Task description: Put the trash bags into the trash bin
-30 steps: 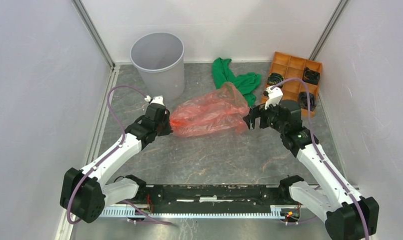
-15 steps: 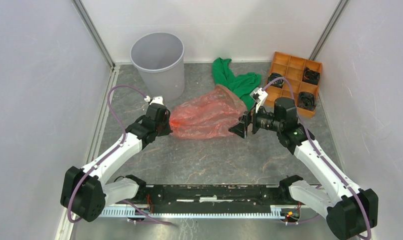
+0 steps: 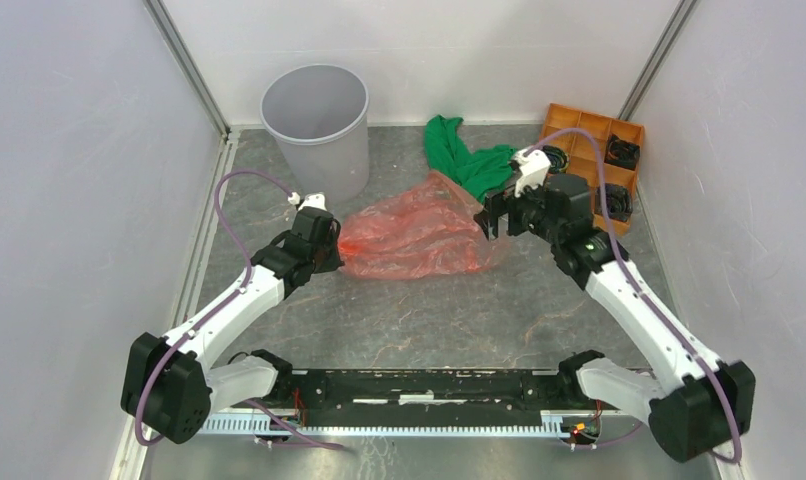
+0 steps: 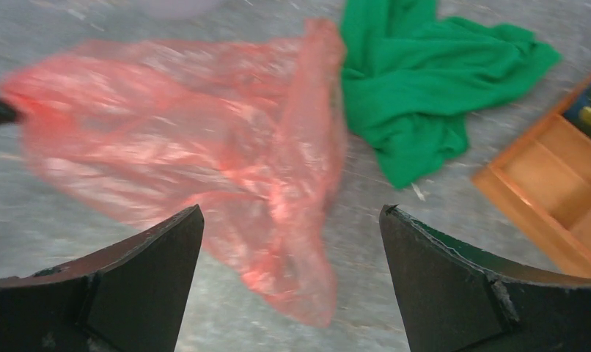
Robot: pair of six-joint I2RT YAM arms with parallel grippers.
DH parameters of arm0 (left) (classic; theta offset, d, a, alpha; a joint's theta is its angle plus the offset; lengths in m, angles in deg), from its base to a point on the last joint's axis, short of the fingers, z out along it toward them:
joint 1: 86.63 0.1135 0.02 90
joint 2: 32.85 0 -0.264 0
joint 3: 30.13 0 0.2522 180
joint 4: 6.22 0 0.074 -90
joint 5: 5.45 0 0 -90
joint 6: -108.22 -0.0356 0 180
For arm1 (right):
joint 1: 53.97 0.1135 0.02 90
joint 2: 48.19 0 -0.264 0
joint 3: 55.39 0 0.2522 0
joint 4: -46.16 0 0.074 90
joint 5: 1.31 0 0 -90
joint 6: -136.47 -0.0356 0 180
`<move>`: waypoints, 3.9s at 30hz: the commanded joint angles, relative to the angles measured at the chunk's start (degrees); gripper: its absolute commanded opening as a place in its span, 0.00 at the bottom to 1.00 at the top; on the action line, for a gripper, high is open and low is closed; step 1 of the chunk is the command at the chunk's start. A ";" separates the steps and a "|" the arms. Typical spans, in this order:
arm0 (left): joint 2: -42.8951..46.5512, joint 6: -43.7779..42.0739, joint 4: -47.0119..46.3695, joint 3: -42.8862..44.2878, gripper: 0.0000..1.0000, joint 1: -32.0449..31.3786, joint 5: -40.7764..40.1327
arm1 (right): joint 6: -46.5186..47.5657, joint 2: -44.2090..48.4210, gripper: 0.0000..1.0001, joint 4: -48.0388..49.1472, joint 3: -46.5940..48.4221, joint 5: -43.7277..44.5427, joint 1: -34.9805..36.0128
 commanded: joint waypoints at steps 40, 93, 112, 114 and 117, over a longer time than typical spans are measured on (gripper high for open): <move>5.31 -5.32 6.54 14.45 1.00 1.08 -3.67 | -10.71 4.29 0.00 25.74 -10.22 -4.68 14.06; 12.47 4.67 -5.79 -5.12 1.00 -23.70 -1.66 | 7.94 -2.81 0.98 51.92 -33.39 -13.18 3.33; 23.67 14.56 -13.39 -17.41 1.00 -23.69 -4.03 | -12.93 -11.88 0.00 42.34 -23.24 -1.06 6.69; 23.71 15.64 -17.53 -19.63 1.00 -23.62 -2.46 | -17.13 -10.95 0.00 37.92 -24.06 -0.53 4.20; 21.90 15.34 -23.26 -22.17 1.00 -23.62 1.63 | -20.94 -9.98 0.00 36.13 -26.49 -2.64 -0.09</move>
